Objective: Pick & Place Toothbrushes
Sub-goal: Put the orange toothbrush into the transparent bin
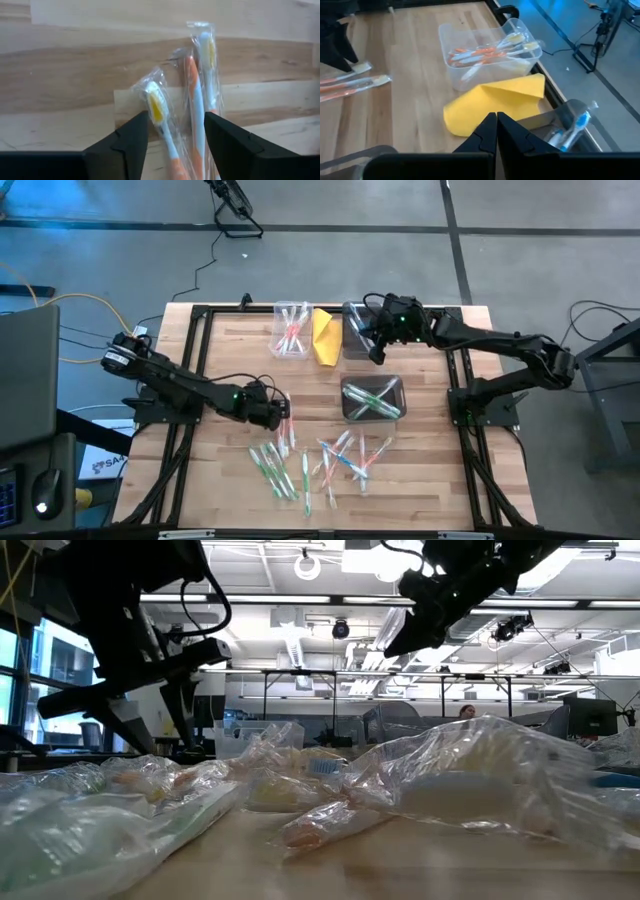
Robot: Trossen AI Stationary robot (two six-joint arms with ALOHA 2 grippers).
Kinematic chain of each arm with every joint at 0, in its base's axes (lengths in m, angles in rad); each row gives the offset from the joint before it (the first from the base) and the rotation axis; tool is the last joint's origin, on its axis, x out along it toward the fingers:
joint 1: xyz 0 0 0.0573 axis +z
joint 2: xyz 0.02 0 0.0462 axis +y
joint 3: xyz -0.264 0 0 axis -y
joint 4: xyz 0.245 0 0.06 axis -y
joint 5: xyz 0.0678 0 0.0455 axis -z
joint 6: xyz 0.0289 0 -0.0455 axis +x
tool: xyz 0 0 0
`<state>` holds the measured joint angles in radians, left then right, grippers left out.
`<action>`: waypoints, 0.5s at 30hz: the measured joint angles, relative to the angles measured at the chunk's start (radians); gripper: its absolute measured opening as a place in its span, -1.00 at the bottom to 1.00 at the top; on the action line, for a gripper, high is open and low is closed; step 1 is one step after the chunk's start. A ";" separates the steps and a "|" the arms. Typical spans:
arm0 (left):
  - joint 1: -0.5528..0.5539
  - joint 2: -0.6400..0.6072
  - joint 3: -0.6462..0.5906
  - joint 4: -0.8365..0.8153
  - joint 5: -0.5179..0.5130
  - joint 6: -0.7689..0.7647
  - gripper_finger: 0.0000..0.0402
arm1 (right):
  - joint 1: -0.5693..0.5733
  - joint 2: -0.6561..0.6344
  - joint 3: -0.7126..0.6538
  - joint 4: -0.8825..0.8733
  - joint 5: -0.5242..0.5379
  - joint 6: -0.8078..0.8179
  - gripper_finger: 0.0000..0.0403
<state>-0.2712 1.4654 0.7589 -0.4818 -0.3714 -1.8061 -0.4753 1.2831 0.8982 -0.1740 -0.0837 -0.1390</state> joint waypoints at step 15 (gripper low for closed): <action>0.010 0.012 0.000 -0.018 0.015 -0.005 -0.06 | -0.018 0.000 0.000 0.007 -0.005 0.001 -0.98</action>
<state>-0.2615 1.4777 0.7585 -0.4993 -0.3568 -1.8114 -0.4931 1.2835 0.8982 -0.1673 -0.0883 -0.1383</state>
